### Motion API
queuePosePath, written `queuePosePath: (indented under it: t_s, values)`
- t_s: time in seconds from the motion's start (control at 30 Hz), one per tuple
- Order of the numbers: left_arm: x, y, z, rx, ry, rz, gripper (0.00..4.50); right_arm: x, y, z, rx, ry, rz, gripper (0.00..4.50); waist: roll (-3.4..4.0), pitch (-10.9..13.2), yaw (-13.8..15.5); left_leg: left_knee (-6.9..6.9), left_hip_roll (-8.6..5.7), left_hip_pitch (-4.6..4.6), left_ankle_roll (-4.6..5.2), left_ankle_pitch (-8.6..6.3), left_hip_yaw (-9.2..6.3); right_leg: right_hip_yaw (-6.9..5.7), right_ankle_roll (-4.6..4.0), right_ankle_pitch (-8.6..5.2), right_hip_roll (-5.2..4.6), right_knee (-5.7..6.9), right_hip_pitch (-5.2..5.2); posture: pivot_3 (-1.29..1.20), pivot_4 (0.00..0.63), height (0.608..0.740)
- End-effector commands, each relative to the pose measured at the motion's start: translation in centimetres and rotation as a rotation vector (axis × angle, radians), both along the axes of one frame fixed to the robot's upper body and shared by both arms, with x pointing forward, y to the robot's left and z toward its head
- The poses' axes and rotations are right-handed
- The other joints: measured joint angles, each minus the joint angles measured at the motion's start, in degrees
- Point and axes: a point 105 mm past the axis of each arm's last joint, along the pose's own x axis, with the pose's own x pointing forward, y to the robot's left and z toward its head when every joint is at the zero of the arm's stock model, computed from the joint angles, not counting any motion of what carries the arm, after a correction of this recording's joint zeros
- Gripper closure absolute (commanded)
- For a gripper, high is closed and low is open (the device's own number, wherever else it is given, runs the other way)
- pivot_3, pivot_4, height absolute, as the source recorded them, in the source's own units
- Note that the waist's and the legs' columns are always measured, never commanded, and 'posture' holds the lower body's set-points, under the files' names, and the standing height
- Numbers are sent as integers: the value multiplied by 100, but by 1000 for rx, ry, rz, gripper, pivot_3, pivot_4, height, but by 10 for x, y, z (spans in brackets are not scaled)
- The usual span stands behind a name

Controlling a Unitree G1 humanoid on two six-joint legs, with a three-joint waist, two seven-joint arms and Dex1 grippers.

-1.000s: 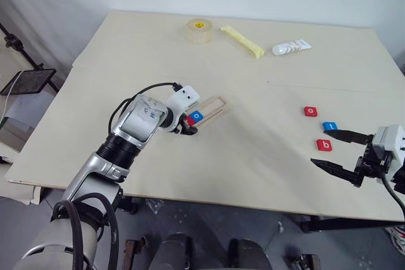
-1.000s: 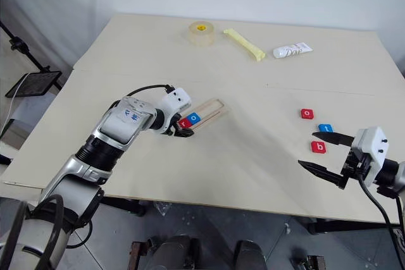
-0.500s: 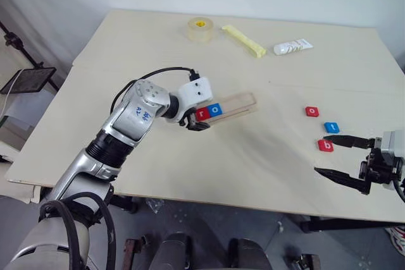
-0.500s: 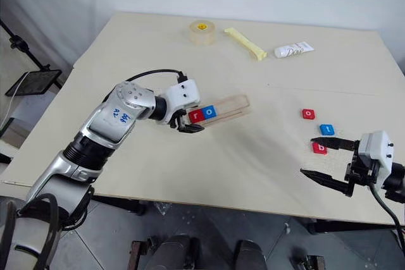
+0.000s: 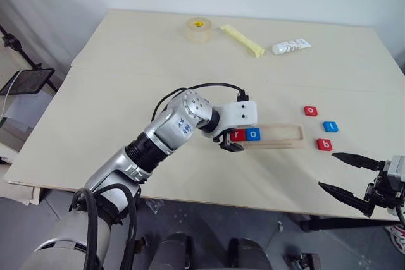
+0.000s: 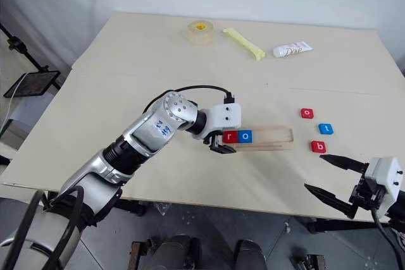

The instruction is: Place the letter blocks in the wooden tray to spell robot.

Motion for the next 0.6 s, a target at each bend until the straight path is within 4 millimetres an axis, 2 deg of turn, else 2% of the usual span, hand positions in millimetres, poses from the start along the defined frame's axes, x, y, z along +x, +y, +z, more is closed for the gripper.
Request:
queuePosePath:
  t_s: [0.03, 0.2, 0.53, 0.6]
  values:
    - [-3, -5, -5, 20, -19, -30, 1096, -7, -1, 10, -2, -61, -31, 0, 0, 0, 2, 0, 0, 0, 0, 0, 0, 0, 0, 0, 0, 0, 0, 0, 150, 740]
    - [-8, -11, -15, 53, -21, -76, 1096, -15, -2, 7, 2, -63, -71, 0, 0, 0, 10, 0, -3, 0, 1, 0, -2, 2, 0, 0, -1, 0, 1, 0, 150, 740]
    - [-13, -17, -21, 60, -26, -115, 1096, -21, -2, 6, 0, -65, -102, 0, 0, 0, 5, 0, -3, 0, 2, -1, -2, 5, 0, 0, -2, -1, 1, 0, 150, 740]
    - [-14, -17, -22, 62, -22, -119, 342, -21, -1, 5, 0, -64, -105, 0, 0, 0, 5, 0, -3, 0, 2, -1, -2, 5, 0, 0, -2, -1, 1, 0, 150, 740]
